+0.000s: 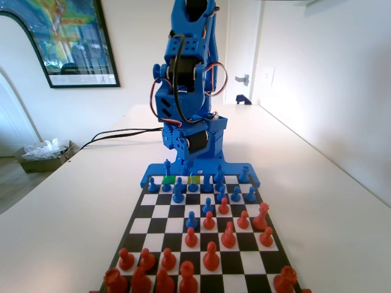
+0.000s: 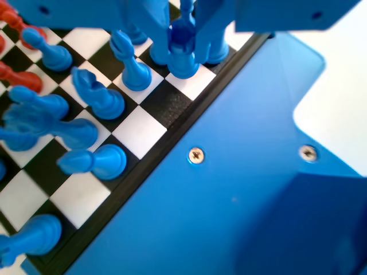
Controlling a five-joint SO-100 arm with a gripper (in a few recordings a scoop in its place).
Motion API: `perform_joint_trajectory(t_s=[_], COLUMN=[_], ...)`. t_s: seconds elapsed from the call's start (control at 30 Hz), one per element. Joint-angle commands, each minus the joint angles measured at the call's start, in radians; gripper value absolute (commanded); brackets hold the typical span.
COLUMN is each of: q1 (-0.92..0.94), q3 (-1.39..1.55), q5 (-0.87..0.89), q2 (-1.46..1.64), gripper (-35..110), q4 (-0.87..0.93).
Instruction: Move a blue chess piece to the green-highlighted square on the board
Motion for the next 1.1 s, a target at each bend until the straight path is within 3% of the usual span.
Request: perform_joint_trajectory(t_s=[0.0, 0.77, 1.07], q1=[0.012, 0.031, 0.021], q3=[0.012, 0.043, 0.037], q5=[-0.018, -0.074, -0.083], q2=[0.0, -0.041, -0.041], gripper=[1, 1, 9], q4=[-0.009, -0.078, -0.078])
